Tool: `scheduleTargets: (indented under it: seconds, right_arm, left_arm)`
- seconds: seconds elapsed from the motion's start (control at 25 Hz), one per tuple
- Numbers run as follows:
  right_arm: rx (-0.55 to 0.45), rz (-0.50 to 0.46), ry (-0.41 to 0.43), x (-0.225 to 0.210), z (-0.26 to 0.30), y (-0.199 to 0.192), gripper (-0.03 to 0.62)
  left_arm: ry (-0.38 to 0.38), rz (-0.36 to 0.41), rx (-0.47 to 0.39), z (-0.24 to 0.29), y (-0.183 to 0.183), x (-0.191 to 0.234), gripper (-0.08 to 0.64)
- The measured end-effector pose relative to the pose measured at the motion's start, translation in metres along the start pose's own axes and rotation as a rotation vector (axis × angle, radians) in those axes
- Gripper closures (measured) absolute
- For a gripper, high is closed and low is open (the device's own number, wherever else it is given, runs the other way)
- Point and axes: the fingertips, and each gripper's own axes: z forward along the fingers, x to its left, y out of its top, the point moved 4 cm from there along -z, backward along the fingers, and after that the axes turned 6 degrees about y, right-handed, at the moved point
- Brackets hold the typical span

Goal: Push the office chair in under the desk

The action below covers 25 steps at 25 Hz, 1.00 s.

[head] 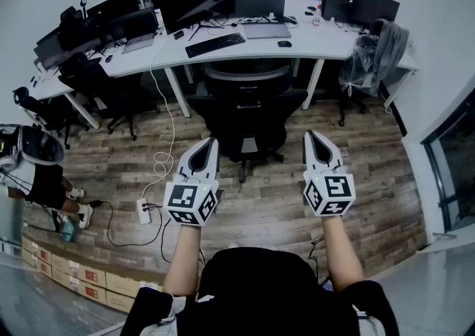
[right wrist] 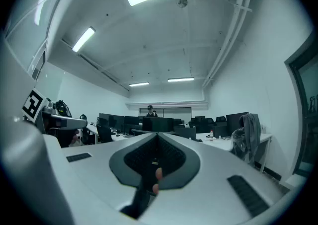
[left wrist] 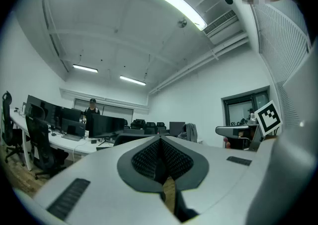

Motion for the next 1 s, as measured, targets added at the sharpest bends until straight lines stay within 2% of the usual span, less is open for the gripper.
scheduleTargets:
  seconds: [0.24,0.76,1.0]
  right_arm:
    - [-0.024,0.048,0.005,-0.008,-0.010,-0.003,0.569]
    - [0.016,0.011,0.036,-0.041,-0.046,-0.021,0.568]
    - [0.029,0.026,0.042,-0.059,-0.060,-0.033,0.568]
  left_arm:
    - [0.005,0.003,0.001,-0.001,-0.002,-0.008,0.546]
    - [-0.008,-0.017,0.034,0.007,-0.019,-0.063,0.546]
    - [0.022,-0.006,0.053,0.003,-0.025,-0.076,0.546]
